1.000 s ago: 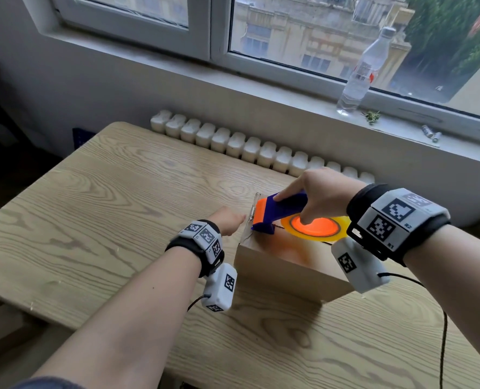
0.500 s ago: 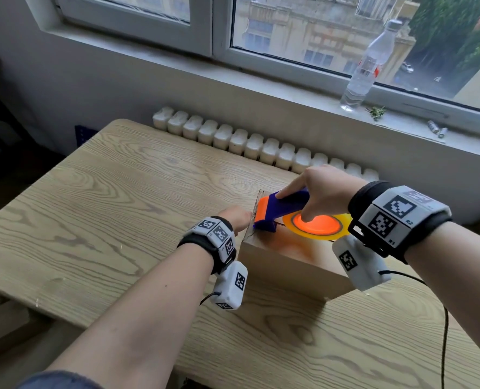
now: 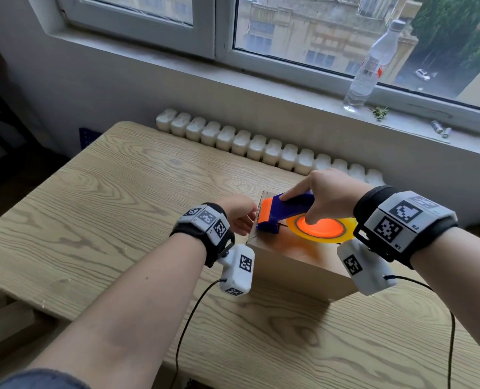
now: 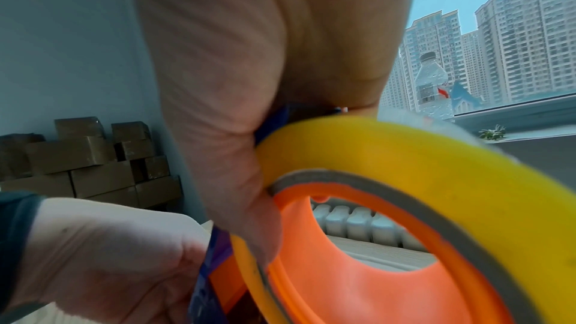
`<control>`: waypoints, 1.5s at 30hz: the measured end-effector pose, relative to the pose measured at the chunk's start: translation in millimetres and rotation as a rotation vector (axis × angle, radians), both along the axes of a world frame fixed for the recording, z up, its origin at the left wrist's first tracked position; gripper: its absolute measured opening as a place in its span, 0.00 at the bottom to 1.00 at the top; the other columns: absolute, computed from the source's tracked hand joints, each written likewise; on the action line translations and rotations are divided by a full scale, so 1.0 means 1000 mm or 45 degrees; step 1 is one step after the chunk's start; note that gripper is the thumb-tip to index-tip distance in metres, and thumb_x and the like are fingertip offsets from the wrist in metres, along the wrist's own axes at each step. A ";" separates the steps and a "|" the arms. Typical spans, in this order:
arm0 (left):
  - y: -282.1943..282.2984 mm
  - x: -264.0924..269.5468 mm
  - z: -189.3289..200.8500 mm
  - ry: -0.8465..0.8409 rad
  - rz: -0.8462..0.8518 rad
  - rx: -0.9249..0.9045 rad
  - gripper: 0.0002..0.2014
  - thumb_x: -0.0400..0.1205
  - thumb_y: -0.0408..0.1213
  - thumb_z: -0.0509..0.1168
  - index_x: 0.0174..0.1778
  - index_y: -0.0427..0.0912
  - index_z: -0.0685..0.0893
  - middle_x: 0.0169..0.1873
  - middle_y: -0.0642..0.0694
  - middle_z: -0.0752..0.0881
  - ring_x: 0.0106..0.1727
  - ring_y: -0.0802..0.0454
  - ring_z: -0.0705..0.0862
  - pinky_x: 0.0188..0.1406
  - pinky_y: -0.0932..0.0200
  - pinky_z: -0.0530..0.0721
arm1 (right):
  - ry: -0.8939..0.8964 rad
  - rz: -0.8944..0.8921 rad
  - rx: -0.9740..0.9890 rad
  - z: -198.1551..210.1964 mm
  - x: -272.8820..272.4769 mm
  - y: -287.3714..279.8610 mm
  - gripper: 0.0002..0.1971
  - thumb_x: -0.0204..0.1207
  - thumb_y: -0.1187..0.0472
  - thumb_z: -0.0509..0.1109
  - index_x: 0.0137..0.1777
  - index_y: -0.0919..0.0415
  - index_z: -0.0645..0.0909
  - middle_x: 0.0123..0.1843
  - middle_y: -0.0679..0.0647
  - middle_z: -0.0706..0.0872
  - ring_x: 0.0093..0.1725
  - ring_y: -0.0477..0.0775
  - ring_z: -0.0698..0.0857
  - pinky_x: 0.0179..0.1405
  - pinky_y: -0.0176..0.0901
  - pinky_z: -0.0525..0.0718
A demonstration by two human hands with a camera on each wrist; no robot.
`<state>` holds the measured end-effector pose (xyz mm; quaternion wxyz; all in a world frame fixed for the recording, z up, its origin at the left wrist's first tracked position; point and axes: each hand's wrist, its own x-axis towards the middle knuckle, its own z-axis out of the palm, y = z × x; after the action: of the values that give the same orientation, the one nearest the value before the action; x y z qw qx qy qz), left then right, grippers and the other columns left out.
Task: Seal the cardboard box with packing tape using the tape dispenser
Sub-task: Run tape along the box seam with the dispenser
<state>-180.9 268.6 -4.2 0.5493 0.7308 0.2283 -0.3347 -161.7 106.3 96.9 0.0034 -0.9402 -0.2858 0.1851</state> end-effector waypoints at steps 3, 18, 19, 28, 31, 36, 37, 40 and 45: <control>0.003 -0.007 0.000 0.054 -0.251 -0.056 0.09 0.74 0.41 0.59 0.47 0.43 0.78 0.45 0.42 0.84 0.40 0.50 0.81 0.63 0.50 0.71 | 0.009 -0.015 0.005 -0.001 0.001 -0.003 0.33 0.62 0.65 0.76 0.66 0.36 0.81 0.45 0.45 0.82 0.44 0.50 0.78 0.29 0.34 0.72; 0.001 0.010 0.001 -0.452 -0.929 0.510 0.66 0.57 0.48 0.85 0.83 0.60 0.46 0.80 0.48 0.65 0.80 0.44 0.67 0.77 0.39 0.68 | -0.008 -0.109 0.053 -0.006 0.003 -0.026 0.42 0.60 0.60 0.78 0.77 0.42 0.70 0.61 0.50 0.81 0.52 0.49 0.74 0.45 0.41 0.75; 0.001 0.010 0.001 -0.446 -0.938 0.528 0.66 0.57 0.48 0.85 0.83 0.61 0.44 0.81 0.48 0.64 0.80 0.44 0.65 0.78 0.39 0.67 | 0.004 -0.113 0.058 -0.007 0.004 -0.028 0.43 0.60 0.60 0.78 0.77 0.41 0.69 0.62 0.50 0.81 0.53 0.50 0.74 0.46 0.42 0.76; -0.007 0.015 0.009 -0.489 -1.195 0.924 0.71 0.58 0.53 0.83 0.84 0.51 0.35 0.84 0.45 0.36 0.85 0.45 0.35 0.85 0.40 0.46 | 0.066 -0.088 0.113 -0.006 0.004 -0.034 0.40 0.62 0.66 0.76 0.74 0.40 0.72 0.54 0.44 0.73 0.53 0.48 0.73 0.50 0.42 0.76; -0.008 0.017 0.010 -0.496 -1.256 1.005 0.72 0.57 0.55 0.83 0.84 0.49 0.35 0.84 0.47 0.35 0.84 0.45 0.32 0.85 0.40 0.45 | 0.081 -0.087 0.136 -0.007 0.006 -0.035 0.40 0.62 0.66 0.76 0.74 0.40 0.72 0.56 0.45 0.75 0.54 0.48 0.72 0.52 0.42 0.76; -0.007 0.017 0.009 -0.450 -1.246 1.027 0.73 0.55 0.57 0.83 0.84 0.51 0.34 0.85 0.46 0.37 0.85 0.45 0.34 0.84 0.38 0.48 | 0.119 -0.108 0.171 -0.006 0.007 -0.041 0.39 0.61 0.67 0.76 0.72 0.39 0.74 0.56 0.44 0.78 0.53 0.48 0.75 0.48 0.40 0.75; -0.007 0.017 0.010 -0.422 -1.237 1.034 0.74 0.54 0.58 0.83 0.83 0.53 0.33 0.85 0.46 0.38 0.85 0.45 0.34 0.84 0.37 0.48 | 0.135 -0.118 0.176 -0.005 0.006 -0.043 0.39 0.61 0.67 0.76 0.72 0.38 0.74 0.57 0.45 0.78 0.52 0.49 0.76 0.48 0.40 0.75; -0.009 0.016 0.013 -0.346 -1.240 1.095 0.74 0.54 0.60 0.82 0.82 0.57 0.32 0.85 0.44 0.45 0.86 0.44 0.40 0.82 0.35 0.53 | 0.165 -0.135 0.184 -0.002 0.006 -0.048 0.40 0.61 0.68 0.75 0.73 0.37 0.73 0.58 0.46 0.80 0.51 0.51 0.77 0.45 0.40 0.74; -0.012 0.019 0.018 -0.261 -1.220 1.107 0.70 0.52 0.61 0.82 0.82 0.60 0.40 0.77 0.45 0.70 0.78 0.42 0.68 0.75 0.39 0.71 | 0.150 -0.097 0.189 -0.001 0.001 -0.054 0.42 0.60 0.70 0.74 0.73 0.36 0.72 0.60 0.47 0.81 0.52 0.52 0.78 0.45 0.41 0.75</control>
<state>-162.4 256.5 13.9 0.0128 0.9353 -0.0616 -0.3482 -160.7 52.2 95.4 0.0970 -0.9350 -0.2623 0.2180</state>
